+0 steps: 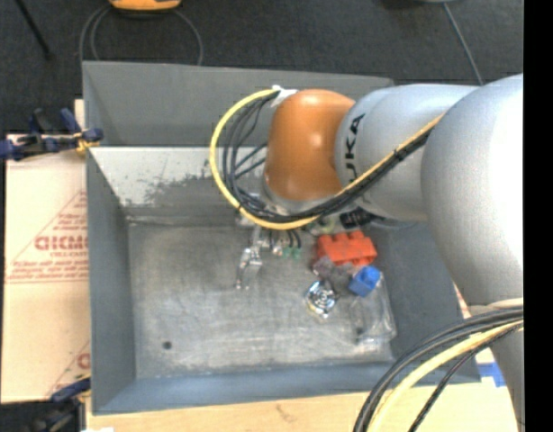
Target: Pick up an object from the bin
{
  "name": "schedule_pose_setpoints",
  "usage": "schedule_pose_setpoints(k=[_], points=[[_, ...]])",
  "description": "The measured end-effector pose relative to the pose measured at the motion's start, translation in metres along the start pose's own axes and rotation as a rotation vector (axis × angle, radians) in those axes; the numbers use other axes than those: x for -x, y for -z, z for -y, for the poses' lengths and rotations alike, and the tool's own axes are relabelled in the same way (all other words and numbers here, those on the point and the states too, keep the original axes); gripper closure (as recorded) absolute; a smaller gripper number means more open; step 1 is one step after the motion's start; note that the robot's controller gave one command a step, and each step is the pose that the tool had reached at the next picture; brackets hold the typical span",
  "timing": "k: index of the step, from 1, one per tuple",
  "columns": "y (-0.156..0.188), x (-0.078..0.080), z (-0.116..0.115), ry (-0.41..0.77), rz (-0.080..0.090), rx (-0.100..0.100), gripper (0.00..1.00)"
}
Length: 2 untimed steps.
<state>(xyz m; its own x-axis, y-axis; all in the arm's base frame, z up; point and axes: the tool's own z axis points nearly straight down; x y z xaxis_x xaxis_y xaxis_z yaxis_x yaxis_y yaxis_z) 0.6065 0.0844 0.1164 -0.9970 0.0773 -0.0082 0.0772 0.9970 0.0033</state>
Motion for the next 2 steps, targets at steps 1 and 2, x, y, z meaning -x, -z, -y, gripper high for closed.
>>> schedule_pose_setpoints(k=[1,2], points=[[-0.015,0.016,0.068,0.071,-0.003,-0.006,0.00],[-0.035,0.007,0.134,-0.376,-0.006,-0.006,0.00]])
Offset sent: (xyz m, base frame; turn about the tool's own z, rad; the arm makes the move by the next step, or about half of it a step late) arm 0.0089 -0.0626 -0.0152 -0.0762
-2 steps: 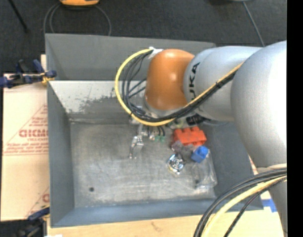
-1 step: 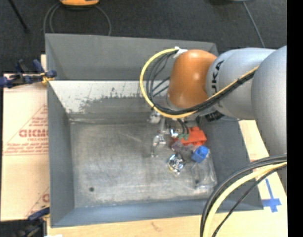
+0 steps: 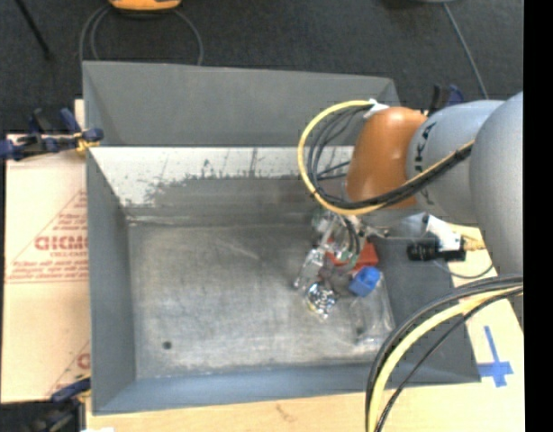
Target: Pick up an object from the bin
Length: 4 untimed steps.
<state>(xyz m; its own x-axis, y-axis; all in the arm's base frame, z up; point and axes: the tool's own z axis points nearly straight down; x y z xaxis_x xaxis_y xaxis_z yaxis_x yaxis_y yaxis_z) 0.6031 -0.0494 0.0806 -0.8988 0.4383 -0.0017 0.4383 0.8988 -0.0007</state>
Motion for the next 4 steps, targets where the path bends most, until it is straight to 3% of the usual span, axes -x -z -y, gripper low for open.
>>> schedule_pose_setpoints(k=[1,2,3,4], points=[[-0.005,-0.010,0.050,-0.091,0.013,0.009,0.00],[-0.004,-0.009,0.049,-0.088,0.020,0.011,1.00],[0.127,-0.057,0.023,0.527,0.008,0.002,1.00],[0.125,-0.058,0.023,0.524,0.003,0.003,0.00]])
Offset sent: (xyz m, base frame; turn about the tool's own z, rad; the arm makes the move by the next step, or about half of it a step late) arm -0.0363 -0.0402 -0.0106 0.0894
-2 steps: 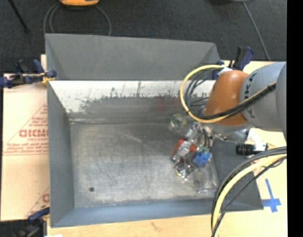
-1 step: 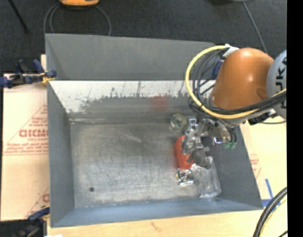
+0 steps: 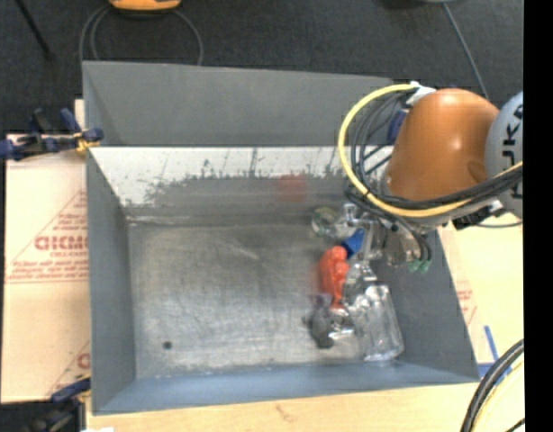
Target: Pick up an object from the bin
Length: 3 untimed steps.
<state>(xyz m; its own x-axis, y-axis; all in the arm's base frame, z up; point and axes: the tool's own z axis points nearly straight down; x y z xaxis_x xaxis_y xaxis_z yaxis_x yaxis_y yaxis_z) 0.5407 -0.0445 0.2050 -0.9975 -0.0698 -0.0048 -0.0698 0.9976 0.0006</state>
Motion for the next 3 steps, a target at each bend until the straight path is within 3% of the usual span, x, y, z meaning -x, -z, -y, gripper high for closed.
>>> schedule_pose_setpoints(k=[1,2,3], points=[[-0.072,-0.025,0.062,0.079,0.019,-0.006,0.00],[-0.086,0.009,0.051,0.128,0.020,-0.011,0.00],[-0.085,0.002,0.052,0.086,0.027,-0.007,0.00]])
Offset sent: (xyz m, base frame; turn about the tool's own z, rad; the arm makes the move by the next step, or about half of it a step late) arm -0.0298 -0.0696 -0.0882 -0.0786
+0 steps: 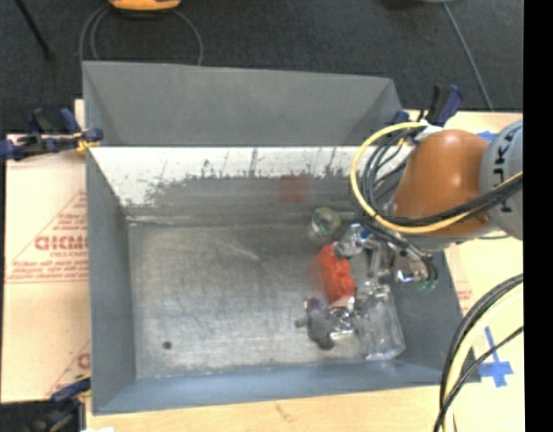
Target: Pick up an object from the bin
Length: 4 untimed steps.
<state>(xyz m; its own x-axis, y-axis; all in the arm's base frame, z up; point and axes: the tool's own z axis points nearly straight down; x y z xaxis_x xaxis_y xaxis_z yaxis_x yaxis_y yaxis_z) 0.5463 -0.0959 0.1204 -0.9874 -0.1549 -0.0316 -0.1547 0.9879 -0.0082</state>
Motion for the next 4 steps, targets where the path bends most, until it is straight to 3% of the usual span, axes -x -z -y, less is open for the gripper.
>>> schedule_pose_setpoints(k=[1,2,3,4], points=[[0.004,-0.046,-0.002,-0.008,-0.009,0.003,0.00],[0.000,-0.041,-0.006,-0.021,0.000,-0.001,0.00],[0.000,-0.048,0.023,0.109,0.013,0.004,0.00],[-0.002,-0.047,0.016,0.239,0.009,0.002,0.00]])
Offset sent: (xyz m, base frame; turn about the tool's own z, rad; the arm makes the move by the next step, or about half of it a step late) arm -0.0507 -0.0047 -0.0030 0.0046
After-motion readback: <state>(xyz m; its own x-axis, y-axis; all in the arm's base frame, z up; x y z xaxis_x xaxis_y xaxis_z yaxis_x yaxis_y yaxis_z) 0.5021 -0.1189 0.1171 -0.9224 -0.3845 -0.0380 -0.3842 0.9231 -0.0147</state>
